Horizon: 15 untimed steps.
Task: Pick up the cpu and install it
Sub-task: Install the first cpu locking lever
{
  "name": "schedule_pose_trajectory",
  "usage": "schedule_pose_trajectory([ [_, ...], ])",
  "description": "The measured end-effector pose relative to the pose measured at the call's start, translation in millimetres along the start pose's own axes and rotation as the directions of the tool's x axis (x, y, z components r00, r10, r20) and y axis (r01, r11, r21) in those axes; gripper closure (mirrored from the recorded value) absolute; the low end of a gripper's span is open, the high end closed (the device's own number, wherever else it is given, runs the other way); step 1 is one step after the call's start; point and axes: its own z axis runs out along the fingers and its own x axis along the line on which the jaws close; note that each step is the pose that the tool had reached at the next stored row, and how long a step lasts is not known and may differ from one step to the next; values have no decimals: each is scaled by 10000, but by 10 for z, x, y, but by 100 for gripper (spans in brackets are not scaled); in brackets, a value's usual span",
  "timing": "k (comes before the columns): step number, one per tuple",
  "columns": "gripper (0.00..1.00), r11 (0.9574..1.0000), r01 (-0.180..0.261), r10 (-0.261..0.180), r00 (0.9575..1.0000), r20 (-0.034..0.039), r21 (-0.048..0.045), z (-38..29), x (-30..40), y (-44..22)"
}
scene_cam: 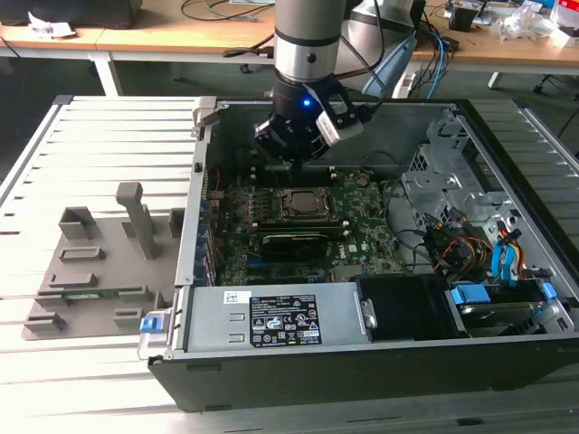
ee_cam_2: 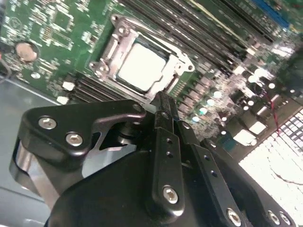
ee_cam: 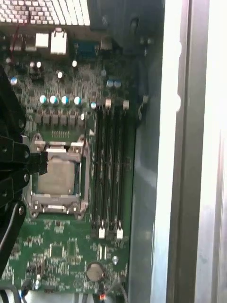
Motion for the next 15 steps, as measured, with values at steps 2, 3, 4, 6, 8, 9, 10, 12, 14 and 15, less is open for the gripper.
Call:
schedule_pose_trajectory([
  [2, 89, 10000, -1, 1, 10000, 15, 1, 0, 222, 18],
  [3, 89, 10000, -1, 1, 10000, 19, 0, 1, 338, 46],
  [4, 89, 10000, -1, 1, 10000, 17, 2, 0, 401, 87],
  [6, 89, 10000, -2, 2, 10000, 18, -2, 3, 431, 196],
  [8, 89, 10000, -2, 2, 10000, 20, -51, 11, 429, 235],
  [9, 89, 10000, -2, 2, 10000, 20, -51, 15, 428, 246],
  [10, 89, 10000, -2, 2, 10000, 20, -53, 21, 419, 263],
  [12, 89, 10000, 0, 1, 10000, 17, -54, 31, 390, 297],
  [14, 89, 10000, -2, 2, 10000, 10, -53, 37, 340, 322],
  [15, 89, 10000, -2, 2, 10000, 10, -53, 37, 327, 322],
])
